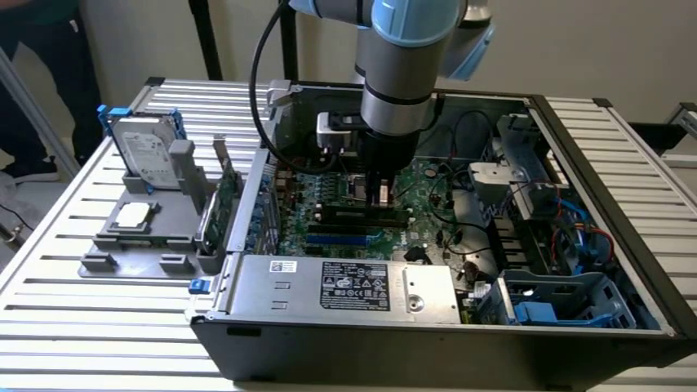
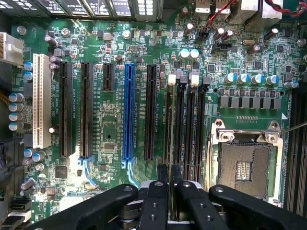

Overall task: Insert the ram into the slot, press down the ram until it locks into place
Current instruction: 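Insert the ram into the slot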

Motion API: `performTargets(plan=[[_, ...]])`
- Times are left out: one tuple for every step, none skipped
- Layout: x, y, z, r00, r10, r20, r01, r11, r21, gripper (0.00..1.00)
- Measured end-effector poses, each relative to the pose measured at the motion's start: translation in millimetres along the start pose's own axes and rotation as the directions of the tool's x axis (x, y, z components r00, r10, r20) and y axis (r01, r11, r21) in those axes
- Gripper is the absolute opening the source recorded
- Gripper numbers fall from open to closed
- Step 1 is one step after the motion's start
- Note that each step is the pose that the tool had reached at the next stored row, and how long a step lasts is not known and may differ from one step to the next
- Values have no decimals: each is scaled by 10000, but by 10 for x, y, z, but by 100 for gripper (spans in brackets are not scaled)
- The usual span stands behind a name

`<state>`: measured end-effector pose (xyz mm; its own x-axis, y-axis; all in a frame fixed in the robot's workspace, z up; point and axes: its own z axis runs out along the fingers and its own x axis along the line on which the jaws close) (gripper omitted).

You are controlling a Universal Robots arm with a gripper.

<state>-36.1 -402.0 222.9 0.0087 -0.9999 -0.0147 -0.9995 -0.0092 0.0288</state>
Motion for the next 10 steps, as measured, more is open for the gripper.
performTargets(plan=[[0,1,9,10000,0,1,0,10000,0,14],[0,1,16,10000,0,1,0,10000,1,14],[1,2,19,10000,0,0,0,10000,0,14],[1,2,19,10000,0,-2,0,10000,0,14],[1,2,19,10000,0,-3,0,10000,0,14],[1,2,19,10000,1,-3,-1,10000,0,14],[1,2,19,10000,1,-2,-1,10000,0,14],[1,2,16,10000,1,0,-1,10000,1,15],[0,3,-5,10000,2,5,-2,10000,2,15],[-1,4,-46,10000,2,9,-2,10000,2,22]])
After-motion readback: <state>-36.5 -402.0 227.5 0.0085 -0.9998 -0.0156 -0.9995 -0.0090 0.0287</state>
